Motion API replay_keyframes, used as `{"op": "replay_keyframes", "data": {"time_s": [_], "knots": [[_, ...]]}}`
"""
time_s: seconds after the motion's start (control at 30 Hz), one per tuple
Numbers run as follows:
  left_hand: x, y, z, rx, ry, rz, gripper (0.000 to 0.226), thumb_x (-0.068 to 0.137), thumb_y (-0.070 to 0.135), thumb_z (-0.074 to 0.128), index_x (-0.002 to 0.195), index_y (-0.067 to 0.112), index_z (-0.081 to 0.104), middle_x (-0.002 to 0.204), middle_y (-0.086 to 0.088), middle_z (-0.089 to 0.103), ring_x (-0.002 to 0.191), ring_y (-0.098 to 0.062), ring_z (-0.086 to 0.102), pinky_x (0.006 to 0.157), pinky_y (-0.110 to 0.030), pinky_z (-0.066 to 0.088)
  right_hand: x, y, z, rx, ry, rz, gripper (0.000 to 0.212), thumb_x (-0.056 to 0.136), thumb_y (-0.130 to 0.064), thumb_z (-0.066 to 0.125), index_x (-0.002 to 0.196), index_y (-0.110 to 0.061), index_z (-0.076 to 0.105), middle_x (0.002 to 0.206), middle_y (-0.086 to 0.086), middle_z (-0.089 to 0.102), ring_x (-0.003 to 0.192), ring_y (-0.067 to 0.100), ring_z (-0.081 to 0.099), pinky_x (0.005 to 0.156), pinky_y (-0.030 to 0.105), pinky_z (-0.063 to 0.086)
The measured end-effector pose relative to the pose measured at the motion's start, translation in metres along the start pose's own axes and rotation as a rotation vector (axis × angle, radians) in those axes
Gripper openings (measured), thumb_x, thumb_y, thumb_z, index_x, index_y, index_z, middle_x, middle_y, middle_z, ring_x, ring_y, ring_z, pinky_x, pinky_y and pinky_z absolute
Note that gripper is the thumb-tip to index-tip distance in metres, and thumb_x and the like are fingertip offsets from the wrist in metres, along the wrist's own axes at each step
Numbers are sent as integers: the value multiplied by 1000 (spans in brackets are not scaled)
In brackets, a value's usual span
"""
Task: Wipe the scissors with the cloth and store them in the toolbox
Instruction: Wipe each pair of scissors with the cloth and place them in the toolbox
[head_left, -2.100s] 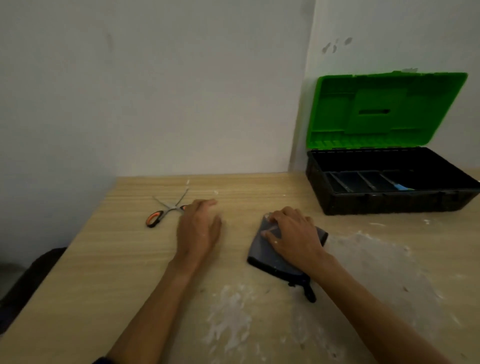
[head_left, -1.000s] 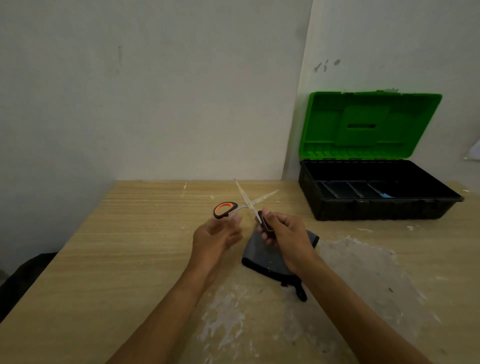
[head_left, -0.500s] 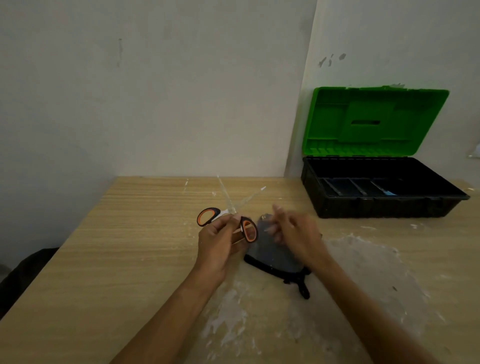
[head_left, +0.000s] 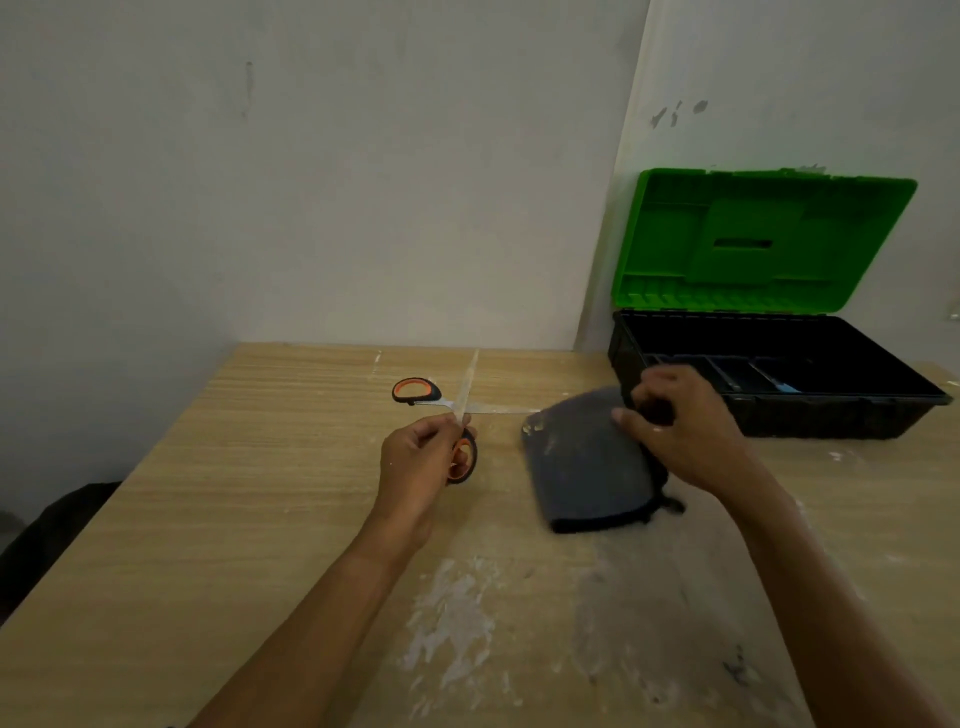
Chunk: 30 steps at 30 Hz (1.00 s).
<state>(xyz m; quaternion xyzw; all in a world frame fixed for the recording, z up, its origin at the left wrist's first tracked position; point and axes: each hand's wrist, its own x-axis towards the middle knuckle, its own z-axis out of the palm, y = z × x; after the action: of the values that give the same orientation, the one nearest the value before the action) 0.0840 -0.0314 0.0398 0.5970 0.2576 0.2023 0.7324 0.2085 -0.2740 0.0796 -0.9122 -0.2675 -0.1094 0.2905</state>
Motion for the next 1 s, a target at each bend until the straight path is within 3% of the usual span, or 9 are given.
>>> {"op": "replay_keyframes", "data": {"time_s": [0.07,0.13,0.2,0.27,0.33,0.47,0.57,0.7,1.0], "knots": [[2,7,-5,-14,-4,15,19,93,12,68,79,17,80,93,-10,75,81,-18,62,79,-35,49,-2,-13,-5,288,112,-4,12,88,-29,70,81,-21,65,117,-17,56,109,-3,51,89,22,40],[4,11,-9,-45,-35,18,10,91,8,71,92,12,79,102,-11,76,82,-16,63,84,-32,51,-4,-22,-6,602,120,81,12,93,-28,64,82,-23,64,94,-15,67,87,-4,60,74,24,48],[5,14,-10,-62,-67,24,16,90,6,72,106,7,76,100,-9,77,80,-12,67,82,-28,54,-6,-30,-8,717,86,113,4,95,-27,62,95,-28,66,87,-12,70,82,4,65,66,20,52],[4,14,-8,-106,-80,27,16,89,4,73,103,11,74,90,-4,78,75,-10,71,74,-25,57,-8,-38,-10,594,54,64,24,93,-15,64,116,-23,62,101,-13,68,96,7,65,74,12,51],[2,11,-6,-123,-90,33,15,89,4,74,98,16,74,82,1,78,71,-8,73,66,-24,57,-12,-50,-13,235,144,-34,38,92,-5,62,129,-14,57,115,-5,63,107,15,60,85,9,44],[-3,3,1,-111,-92,43,18,86,5,77,102,14,75,74,5,78,71,-8,74,65,-29,58,-39,-97,13,-251,276,-204,53,85,-3,63,136,-9,52,130,11,50,108,25,53,85,36,53],[-7,-2,6,-75,-111,41,19,86,7,77,100,21,76,74,6,77,74,-9,75,63,-26,58,-50,-112,36,-291,212,-266,57,80,2,64,134,-12,53,126,10,47,103,24,50,76,34,52],[-8,-2,6,-59,-121,28,17,87,9,77,95,24,76,86,1,78,78,-10,74,63,-24,56,-44,-97,38,-334,174,-300,63,78,-1,70,135,-20,50,128,10,45,103,25,48,78,36,51],[-10,-1,2,43,-234,118,22,91,-2,69,105,13,77,92,-16,78,73,-14,72,66,-22,58,-52,-83,73,-493,100,-311,75,82,-7,59,147,-32,29,107,11,50,86,26,47,69,39,44]]}}
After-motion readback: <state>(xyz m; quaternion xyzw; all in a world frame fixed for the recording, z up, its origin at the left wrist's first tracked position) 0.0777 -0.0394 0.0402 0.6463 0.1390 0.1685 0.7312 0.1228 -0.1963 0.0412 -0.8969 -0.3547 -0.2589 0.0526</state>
